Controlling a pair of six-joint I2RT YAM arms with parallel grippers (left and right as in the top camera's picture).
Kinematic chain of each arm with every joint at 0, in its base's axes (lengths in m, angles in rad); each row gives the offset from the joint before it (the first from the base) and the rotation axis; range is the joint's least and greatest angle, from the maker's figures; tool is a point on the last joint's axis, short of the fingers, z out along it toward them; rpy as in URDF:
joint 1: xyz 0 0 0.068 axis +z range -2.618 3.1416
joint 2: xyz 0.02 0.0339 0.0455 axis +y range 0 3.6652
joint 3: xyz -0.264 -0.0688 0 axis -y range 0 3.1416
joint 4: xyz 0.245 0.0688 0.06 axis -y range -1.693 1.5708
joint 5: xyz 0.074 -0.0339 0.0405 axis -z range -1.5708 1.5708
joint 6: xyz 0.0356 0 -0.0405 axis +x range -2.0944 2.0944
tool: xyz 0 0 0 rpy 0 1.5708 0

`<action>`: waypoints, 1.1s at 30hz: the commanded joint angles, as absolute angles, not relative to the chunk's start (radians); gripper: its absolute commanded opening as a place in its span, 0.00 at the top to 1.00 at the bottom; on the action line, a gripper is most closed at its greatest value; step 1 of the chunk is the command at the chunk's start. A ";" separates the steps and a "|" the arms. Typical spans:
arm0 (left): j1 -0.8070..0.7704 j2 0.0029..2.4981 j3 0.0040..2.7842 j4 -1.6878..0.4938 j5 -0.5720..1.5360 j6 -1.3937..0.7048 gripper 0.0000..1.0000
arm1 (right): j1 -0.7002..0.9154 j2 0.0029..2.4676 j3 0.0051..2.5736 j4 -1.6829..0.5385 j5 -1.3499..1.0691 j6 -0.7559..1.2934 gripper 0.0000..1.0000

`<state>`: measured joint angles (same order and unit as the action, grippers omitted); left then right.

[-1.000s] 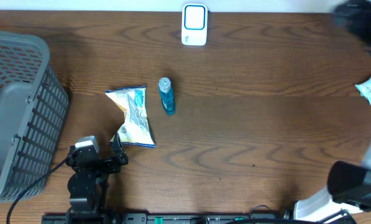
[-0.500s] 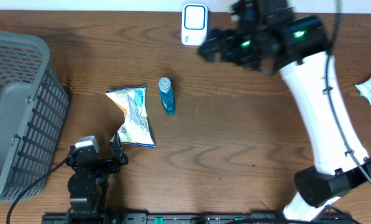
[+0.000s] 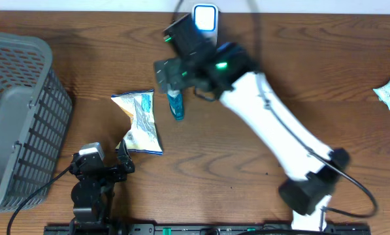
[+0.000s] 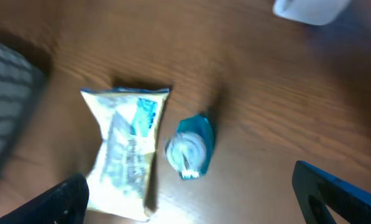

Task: Scan the item barcode
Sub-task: 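Reach the right gripper down to the teal Listerine bottle cap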

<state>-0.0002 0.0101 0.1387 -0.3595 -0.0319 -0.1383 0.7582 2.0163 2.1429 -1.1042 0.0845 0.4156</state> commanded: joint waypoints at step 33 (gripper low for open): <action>0.006 0.004 0.136 -0.358 -0.033 -0.148 0.02 | 0.779 2.294 2.140 -1.127 0.165 0.222 0.63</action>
